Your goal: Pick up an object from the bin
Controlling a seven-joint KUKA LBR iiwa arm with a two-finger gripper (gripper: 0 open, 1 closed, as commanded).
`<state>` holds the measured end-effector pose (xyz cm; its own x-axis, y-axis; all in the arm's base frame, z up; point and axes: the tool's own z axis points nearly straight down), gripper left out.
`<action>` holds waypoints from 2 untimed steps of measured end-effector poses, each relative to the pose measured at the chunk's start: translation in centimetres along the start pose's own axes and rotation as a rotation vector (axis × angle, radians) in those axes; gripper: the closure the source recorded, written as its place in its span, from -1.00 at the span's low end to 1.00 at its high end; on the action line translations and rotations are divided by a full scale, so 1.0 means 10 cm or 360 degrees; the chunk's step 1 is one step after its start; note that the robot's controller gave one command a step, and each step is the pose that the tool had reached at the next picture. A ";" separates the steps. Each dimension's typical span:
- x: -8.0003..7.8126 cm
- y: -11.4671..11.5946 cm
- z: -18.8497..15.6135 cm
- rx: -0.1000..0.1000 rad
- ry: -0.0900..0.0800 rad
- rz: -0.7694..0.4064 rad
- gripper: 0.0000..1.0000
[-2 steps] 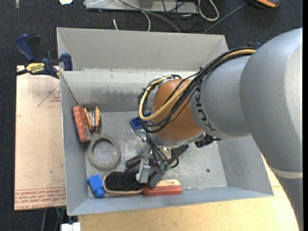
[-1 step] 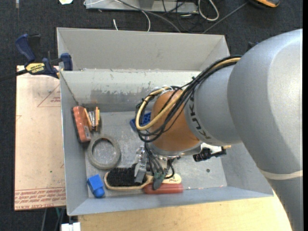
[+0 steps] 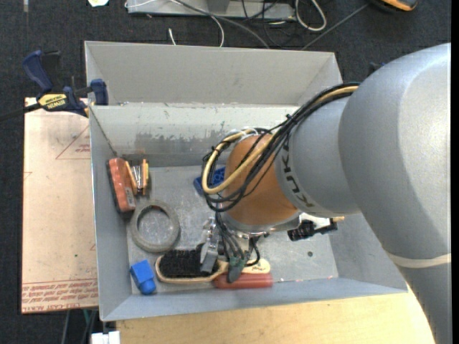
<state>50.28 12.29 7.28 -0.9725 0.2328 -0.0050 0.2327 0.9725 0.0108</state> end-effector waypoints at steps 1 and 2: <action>-0.01 -0.01 0.00 -0.0003 0.0002 0.0016 1.00; 0.07 -0.06 0.00 -0.0016 -0.0014 0.0171 1.00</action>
Offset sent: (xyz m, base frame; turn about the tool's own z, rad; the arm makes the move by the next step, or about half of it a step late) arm -0.0111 -0.0055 -0.0025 0.1073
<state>49.42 11.89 7.31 -0.9419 0.3358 -0.0122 0.3355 0.9418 0.0218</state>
